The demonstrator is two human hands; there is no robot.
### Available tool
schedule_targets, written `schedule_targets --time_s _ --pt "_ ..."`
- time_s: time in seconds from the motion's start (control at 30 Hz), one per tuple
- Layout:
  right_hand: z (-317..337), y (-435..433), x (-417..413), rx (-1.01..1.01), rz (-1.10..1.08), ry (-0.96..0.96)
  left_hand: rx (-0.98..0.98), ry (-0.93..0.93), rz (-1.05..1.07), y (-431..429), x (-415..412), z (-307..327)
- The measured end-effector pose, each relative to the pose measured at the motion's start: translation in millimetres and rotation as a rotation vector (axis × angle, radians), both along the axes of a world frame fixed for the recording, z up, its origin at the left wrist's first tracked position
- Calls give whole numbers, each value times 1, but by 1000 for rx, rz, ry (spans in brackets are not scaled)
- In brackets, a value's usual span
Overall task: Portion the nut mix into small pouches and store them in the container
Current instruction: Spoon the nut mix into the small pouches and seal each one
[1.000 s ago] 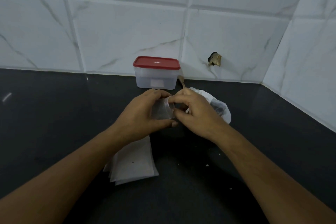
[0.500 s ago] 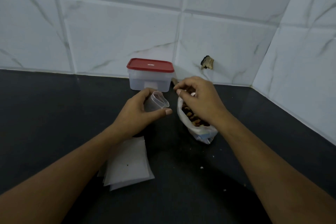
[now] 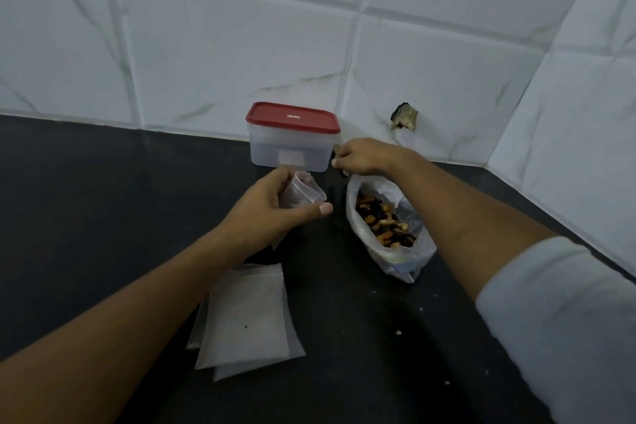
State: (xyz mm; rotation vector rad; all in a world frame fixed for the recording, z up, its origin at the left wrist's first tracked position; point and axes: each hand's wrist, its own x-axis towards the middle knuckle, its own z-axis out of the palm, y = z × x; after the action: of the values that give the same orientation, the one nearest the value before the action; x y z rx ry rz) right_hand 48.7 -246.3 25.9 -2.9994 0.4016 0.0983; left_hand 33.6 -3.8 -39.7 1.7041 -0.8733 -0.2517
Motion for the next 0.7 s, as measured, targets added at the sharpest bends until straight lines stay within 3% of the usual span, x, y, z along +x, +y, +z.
schedule_targets --time_s 0.17,0.33,0.5,0.7 --pt "-18 -4 25 8 -55 108 10 -35 -3 0 1 -2" --pt "-22 -5 27 -40 -45 27 24 -54 -2 0 2 -3" --pt "-12 -18 8 85 -121 -221 48 -101 9 1 -2 2" --pt "23 -22 -59 483 -155 -637 89 -181 14 4 -13 11"
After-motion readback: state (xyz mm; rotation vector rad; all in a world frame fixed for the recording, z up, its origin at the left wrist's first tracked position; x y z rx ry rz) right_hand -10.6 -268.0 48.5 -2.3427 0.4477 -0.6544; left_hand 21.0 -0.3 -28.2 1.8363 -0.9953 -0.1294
